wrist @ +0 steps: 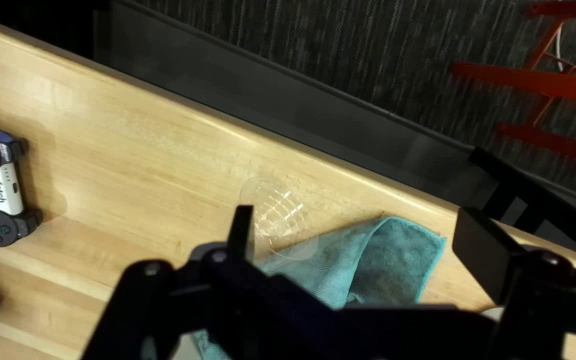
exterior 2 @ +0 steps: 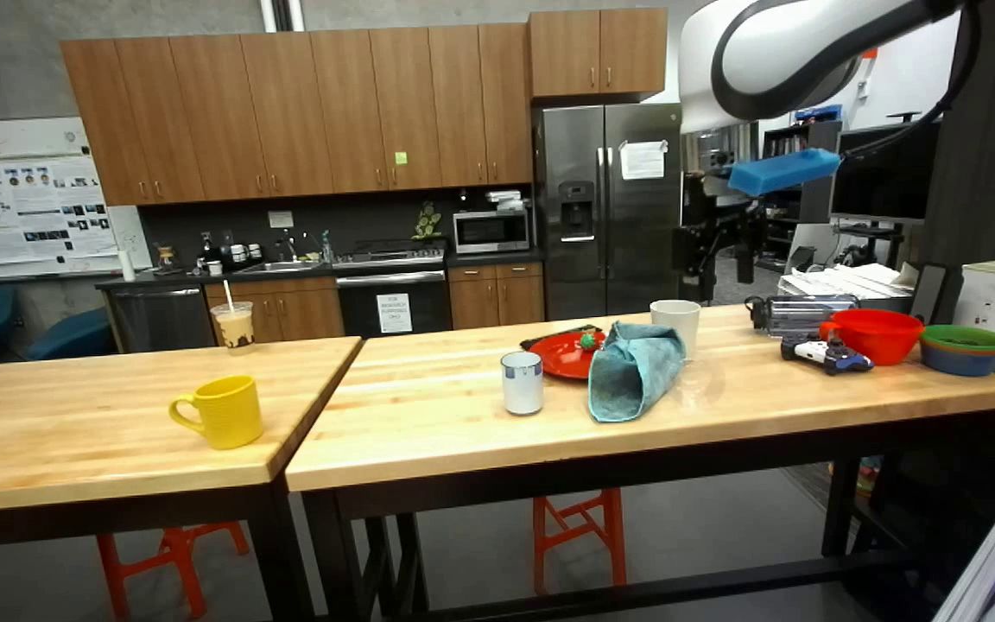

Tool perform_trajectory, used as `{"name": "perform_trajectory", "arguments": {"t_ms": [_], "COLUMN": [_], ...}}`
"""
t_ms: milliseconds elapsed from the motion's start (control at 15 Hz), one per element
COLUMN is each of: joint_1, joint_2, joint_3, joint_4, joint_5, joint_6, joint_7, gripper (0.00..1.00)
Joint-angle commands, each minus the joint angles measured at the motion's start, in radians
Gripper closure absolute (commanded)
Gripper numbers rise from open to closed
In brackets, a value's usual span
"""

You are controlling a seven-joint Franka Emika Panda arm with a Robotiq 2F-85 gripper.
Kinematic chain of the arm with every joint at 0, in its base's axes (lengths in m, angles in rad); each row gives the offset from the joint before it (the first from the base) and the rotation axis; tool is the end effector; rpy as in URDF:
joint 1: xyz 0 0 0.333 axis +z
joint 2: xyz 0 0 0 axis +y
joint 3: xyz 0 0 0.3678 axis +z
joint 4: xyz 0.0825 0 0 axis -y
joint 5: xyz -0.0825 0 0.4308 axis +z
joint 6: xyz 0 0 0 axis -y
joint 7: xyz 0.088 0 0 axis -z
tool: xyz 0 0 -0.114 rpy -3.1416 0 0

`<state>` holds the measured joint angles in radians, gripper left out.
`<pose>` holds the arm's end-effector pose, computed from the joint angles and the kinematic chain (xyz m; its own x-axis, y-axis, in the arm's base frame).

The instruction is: Lay the blue cloth over the cup

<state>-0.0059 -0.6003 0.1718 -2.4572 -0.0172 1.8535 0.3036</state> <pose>0.3799 0.0692 0.5230 0.9867 -0.1608 0.0235 -0.1625 -0.9804 0.1110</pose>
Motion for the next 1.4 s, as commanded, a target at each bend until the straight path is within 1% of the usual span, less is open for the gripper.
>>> {"name": "perform_trajectory", "arguments": {"t_ms": [0, 200, 333, 533, 733, 1000, 1200, 1333], "joint_1": [0.03, 0.058, 0.072, 0.077, 0.058, 0.04, 0.04, 0.047], "joint_2": [0.023, 0.076, 0.12, 0.172, 0.195, 0.222, 0.244, 0.262], "joint_3": [0.071, 0.148, 0.192, 0.233, 0.259, 0.26, 0.261, 0.262], "joint_4": [-0.055, -0.071, -0.063, -0.048, -0.044, -0.056, -0.066, -0.076], "joint_5": [-0.007, -0.034, -0.066, -0.149, -0.299, -0.51, -0.648, -0.769], "joint_6": [0.14, 0.225, 0.253, 0.274, 0.277, 0.278, 0.275, 0.261], "joint_7": [0.104, 0.153, 0.177, 0.202, 0.24, 0.315, 0.406, 0.484], "gripper": [0.0, 0.0, 0.0, 0.0, 0.0, 0.0, 0.0, 0.0]}}
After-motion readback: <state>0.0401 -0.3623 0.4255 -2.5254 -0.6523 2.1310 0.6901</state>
